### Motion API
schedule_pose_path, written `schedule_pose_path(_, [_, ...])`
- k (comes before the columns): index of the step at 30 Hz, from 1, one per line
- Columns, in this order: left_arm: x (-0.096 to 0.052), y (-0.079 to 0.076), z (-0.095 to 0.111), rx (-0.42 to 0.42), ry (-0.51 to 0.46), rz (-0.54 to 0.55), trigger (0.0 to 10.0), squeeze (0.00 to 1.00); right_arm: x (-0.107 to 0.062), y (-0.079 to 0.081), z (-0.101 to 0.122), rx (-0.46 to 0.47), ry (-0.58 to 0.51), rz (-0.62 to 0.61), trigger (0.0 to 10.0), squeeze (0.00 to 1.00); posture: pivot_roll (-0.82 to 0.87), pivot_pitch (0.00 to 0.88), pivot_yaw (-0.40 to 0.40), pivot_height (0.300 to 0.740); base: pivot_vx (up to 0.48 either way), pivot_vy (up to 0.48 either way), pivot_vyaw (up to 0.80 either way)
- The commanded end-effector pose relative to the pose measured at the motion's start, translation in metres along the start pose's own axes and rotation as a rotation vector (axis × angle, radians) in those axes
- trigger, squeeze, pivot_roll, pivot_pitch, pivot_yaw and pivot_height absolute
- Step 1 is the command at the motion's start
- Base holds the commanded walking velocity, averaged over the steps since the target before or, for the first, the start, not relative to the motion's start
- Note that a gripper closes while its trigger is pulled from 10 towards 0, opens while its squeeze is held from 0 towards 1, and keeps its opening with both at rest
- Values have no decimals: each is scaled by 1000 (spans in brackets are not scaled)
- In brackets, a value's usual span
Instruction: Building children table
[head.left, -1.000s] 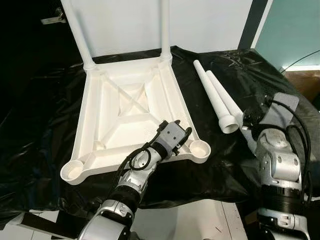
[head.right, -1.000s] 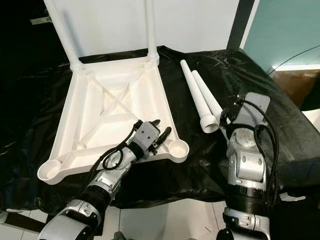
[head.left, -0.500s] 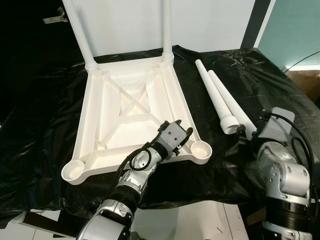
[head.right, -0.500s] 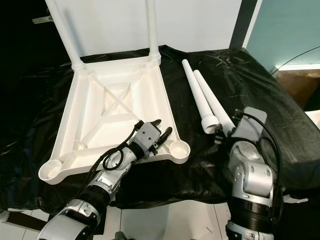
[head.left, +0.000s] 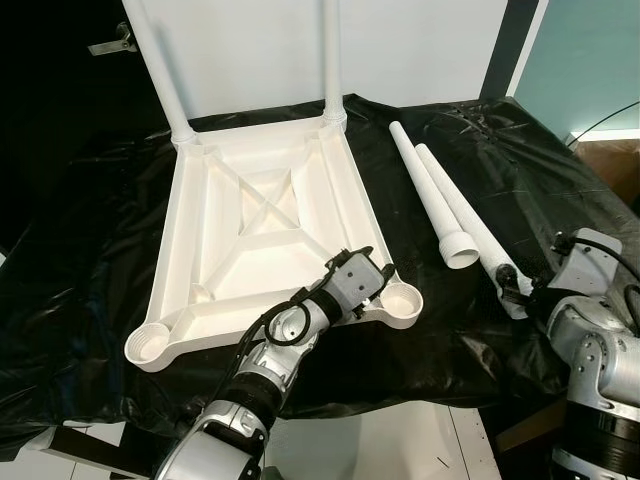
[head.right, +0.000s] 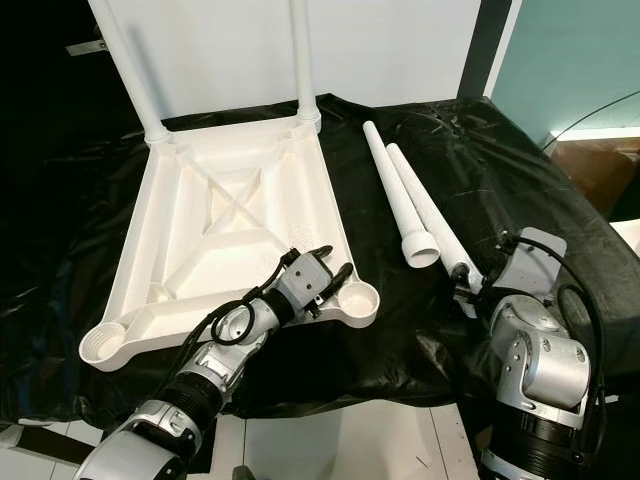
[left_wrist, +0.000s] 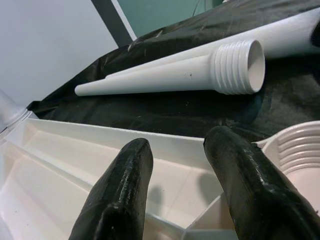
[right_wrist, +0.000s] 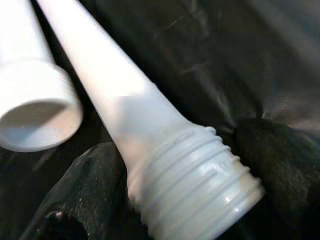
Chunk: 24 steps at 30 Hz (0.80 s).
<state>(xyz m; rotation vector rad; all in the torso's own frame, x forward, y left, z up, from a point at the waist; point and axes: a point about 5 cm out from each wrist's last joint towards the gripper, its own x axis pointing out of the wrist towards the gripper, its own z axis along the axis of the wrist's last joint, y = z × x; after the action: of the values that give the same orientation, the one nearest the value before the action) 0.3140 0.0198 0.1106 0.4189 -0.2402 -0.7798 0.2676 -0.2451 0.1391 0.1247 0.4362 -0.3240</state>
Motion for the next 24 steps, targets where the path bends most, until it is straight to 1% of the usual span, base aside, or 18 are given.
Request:
schedule_pose_path(1, [-4,-5,-7,18,25,-14,10000,0,10,-7,-27,5,125,-15,10000,0,-173,31,53,740,0,0,0])
schedule_pose_path(2, [-5,-6,-7,23,23,-19,10000,0,14,-6,-34,-5,145,-12,10000,0,-171,30,52,740,0,0,0])
schedule_pose_path(3, [-5,-6,-7,23,23,-19,10000,0,14,-6,-34,-5,145,-12,10000,0,-171,30,52,740,0,0,0])
schedule_pose_path(4, [-5,-6,-7,27,23,-21,10000,0,18,-4,-39,-8,163,-1,10000,0,-165,28,53,740,0,0,0])
schedule_pose_path(5, [-5,-6,-7,27,23,-21,10000,0,18,-4,-39,-8,163,-1,10000,0,-165,28,53,740,0,0,0])
schedule_pose_path(6, [-5,-6,-7,33,21,-22,10000,0,22,2,-43,-5,181,15,10000,0,-156,27,52,740,0,0,0])
schedule_pose_path(8, [-5,-6,-7,33,21,-22,10000,0,22,2,-43,-5,181,15,10000,0,-156,27,52,740,0,0,0])
schedule_pose_path(9, [-6,-5,-7,39,21,-21,10000,0,23,8,-42,-7,175,25,1765,0,-148,26,53,740,0,0,0])
schedule_pose_path(11, [-6,-5,-7,41,21,-20,10000,0,22,10,-42,-7,172,29,1765,0,-148,26,53,740,0,0,0])
schedule_pose_path(12, [-7,-5,-7,43,23,-19,10000,0,22,11,-42,-5,165,27,0,0,-144,25,54,740,0,0,0])
schedule_pose_path(18, [-10,-5,-9,48,28,-23,10000,0,18,18,-37,-23,109,30,0,0,-148,27,61,740,0,0,0])
schedule_pose_path(19, [-10,-5,-10,49,29,-25,10000,0,16,21,-34,-29,81,30,0,0,-149,27,62,740,0,0,0])
schedule_pose_path(21, [-10,-6,-10,49,29,-29,10000,0,11,29,-21,-72,-34,22,0,0,-158,29,70,740,0,0,0])
schedule_pose_path(22, [-10,-6,-10,49,29,-29,10000,0,11,29,-21,-72,-34,22,0,0,-158,29,70,740,0,0,0])
schedule_pose_path(23, [-9,-6,-10,47,28,-30,10000,0,9,32,-15,-84,-82,20,0,0,-158,29,70,740,0,0,0])
schedule_pose_path(24, [-9,-6,-10,47,28,-30,10000,0,9,32,-15,-84,-82,20,0,0,-158,29,70,740,0,0,0])
